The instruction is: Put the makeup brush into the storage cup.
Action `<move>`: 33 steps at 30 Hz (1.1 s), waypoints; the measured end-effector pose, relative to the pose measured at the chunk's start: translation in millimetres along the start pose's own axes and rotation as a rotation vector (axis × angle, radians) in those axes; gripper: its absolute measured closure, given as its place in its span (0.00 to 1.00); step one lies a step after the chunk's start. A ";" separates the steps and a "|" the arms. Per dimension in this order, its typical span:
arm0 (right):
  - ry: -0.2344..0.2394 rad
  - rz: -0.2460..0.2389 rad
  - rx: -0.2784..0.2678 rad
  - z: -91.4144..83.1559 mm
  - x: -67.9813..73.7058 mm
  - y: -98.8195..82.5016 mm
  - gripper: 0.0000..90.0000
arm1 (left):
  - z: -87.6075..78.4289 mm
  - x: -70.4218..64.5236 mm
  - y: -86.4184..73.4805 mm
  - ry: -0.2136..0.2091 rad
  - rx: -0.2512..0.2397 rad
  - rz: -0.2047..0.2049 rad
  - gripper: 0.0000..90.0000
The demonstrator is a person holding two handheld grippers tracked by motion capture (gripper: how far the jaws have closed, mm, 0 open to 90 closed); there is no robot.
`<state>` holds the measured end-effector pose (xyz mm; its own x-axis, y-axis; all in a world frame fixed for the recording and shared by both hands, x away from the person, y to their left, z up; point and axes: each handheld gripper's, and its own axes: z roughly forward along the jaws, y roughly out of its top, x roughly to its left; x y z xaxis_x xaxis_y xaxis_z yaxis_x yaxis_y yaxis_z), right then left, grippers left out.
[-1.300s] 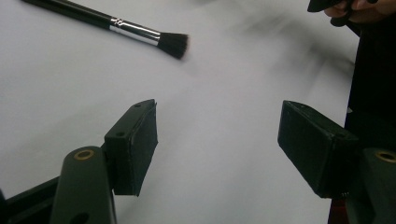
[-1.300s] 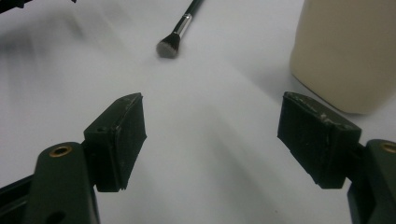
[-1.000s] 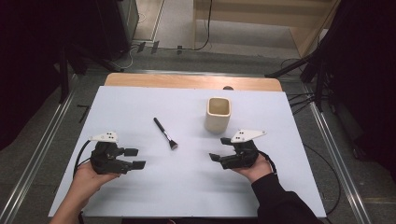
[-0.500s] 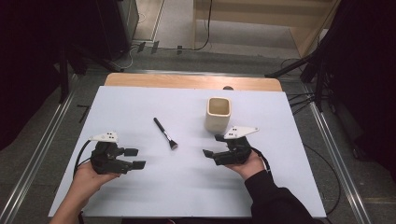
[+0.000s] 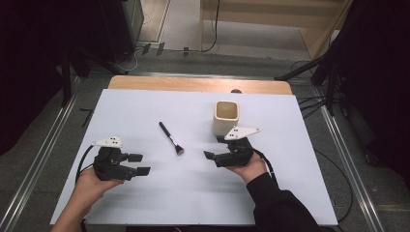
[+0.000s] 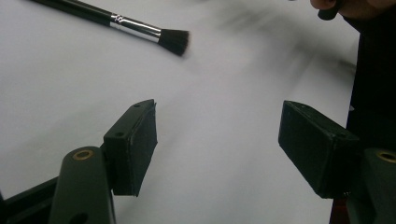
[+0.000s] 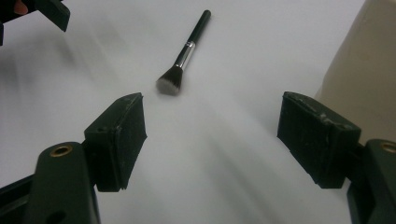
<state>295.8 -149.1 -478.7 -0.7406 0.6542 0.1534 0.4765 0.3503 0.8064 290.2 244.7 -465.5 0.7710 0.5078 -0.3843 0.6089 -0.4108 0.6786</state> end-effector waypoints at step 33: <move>-0.007 -0.020 -0.016 40.3 14.0 43.8 0.28 | 1.4 -1.2 -1.6 0.006 0.021 0.010 0.32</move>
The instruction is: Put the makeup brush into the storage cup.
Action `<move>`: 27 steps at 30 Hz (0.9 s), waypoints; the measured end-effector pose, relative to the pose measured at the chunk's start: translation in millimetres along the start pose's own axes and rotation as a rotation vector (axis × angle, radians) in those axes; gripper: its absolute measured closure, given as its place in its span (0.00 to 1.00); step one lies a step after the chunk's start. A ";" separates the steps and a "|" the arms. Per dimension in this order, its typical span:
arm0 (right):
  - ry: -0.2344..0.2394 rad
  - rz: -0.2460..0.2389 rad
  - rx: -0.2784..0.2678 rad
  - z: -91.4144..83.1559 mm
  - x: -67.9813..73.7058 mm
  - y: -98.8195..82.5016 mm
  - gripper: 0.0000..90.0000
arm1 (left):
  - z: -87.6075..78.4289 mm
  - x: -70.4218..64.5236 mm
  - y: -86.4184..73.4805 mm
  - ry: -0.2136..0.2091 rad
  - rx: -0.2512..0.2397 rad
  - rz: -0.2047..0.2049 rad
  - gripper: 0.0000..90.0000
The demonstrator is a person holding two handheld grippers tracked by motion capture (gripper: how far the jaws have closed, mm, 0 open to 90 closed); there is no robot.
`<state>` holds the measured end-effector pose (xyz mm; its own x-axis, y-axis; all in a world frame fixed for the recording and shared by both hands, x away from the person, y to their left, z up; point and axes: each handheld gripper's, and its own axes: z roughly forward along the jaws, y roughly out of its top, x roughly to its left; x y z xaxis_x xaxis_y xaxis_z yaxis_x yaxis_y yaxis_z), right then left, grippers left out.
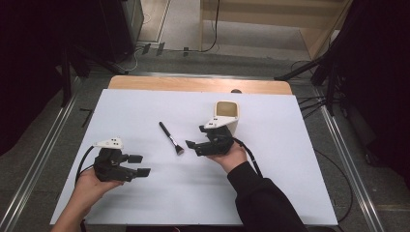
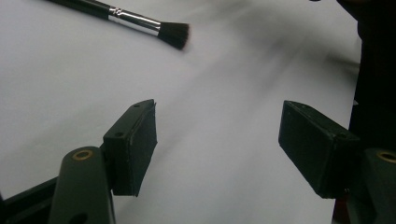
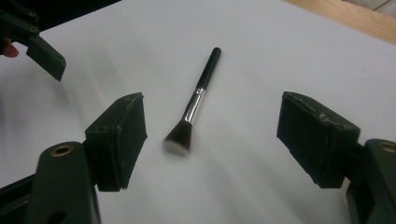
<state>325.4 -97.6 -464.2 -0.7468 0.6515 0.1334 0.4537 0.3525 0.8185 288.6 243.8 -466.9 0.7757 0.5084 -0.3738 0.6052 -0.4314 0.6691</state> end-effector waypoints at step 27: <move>0.028 0.002 0.062 43.4 5.1 36.0 0.29 | 2.3 -0.9 1.0 -0.006 0.006 0.003 0.32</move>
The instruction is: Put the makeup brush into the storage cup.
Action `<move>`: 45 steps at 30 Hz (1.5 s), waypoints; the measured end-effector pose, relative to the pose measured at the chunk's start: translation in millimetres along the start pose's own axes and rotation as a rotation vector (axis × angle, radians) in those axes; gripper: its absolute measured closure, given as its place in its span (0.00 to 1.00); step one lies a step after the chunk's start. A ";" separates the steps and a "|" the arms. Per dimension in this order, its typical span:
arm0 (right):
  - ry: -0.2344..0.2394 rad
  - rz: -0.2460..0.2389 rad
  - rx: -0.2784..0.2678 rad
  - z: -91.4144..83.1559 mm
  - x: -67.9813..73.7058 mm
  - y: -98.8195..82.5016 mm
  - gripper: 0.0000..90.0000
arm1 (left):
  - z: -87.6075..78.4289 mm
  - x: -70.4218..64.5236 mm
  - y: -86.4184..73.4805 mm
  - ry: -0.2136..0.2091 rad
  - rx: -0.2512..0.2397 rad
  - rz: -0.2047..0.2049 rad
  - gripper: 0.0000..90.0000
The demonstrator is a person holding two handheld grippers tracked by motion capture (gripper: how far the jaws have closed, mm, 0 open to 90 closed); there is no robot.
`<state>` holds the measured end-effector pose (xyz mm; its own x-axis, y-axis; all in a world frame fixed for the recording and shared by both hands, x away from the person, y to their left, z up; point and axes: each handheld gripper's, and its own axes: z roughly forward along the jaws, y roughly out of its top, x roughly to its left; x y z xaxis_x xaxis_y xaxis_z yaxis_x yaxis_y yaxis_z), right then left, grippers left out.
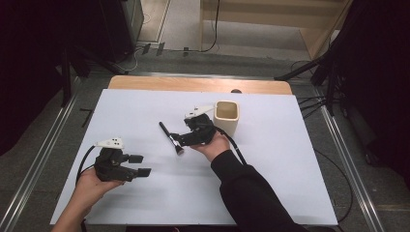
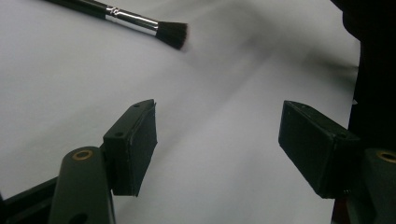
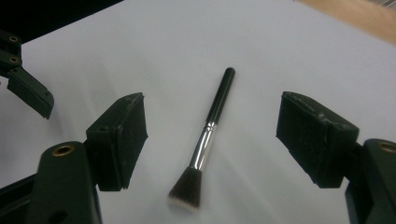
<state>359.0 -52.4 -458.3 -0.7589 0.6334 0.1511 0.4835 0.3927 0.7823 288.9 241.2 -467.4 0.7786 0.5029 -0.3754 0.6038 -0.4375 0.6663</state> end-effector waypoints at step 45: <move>-0.029 0.046 0.573 42.1 3.7 53.7 0.36 | -1.3 1.5 -1.3 0.014 0.001 -0.004 0.31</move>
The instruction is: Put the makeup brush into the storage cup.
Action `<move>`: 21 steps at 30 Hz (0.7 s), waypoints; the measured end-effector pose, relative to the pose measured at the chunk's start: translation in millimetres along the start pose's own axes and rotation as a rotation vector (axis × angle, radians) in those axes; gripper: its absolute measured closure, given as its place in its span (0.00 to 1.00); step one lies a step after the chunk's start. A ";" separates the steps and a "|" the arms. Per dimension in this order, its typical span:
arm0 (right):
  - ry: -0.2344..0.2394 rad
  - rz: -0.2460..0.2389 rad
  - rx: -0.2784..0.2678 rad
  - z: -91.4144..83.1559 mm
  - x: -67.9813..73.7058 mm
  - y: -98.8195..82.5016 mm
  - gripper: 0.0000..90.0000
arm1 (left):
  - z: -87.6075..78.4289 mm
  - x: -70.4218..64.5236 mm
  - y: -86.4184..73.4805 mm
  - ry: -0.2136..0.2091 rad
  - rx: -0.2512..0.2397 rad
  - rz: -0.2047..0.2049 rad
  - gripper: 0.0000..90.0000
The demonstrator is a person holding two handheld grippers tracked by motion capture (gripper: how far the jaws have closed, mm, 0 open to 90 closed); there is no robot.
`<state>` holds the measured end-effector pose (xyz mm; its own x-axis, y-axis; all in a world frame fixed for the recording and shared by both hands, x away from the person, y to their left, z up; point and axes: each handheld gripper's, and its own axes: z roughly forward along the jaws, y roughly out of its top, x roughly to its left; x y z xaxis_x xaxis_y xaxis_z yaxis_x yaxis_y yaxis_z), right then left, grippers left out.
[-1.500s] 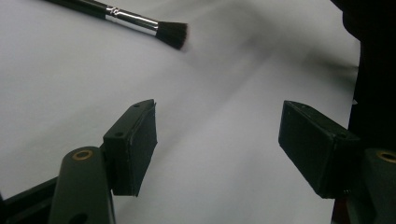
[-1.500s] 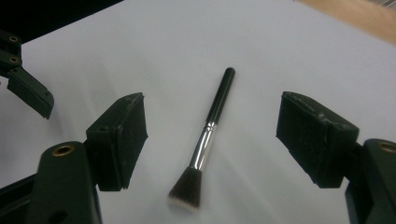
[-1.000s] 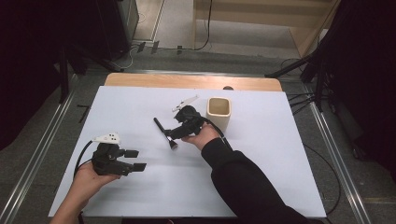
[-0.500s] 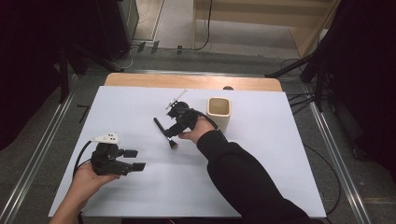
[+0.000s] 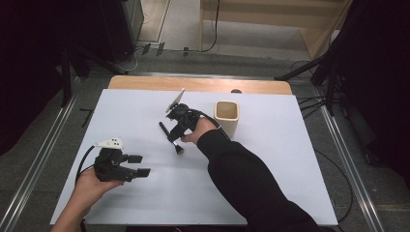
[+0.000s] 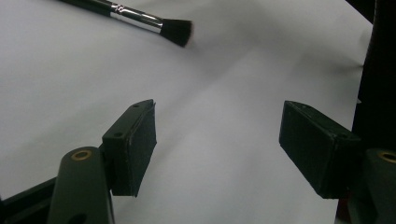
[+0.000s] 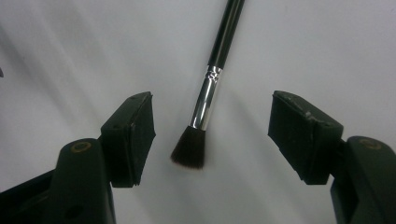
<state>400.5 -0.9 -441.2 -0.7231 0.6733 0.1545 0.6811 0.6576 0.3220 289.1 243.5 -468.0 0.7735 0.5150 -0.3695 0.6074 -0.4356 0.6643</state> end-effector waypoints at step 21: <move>-0.064 0.069 0.101 27.1 0.9 16.5 0.44 | -0.6 0.3 0.1 0.002 0.001 0.001 0.31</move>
<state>414.2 19.7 -461.0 -0.6677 0.7360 0.1117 0.7393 0.6378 0.2162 289.3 244.1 -467.6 0.7740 0.5157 -0.3673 0.6064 -0.4367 0.6645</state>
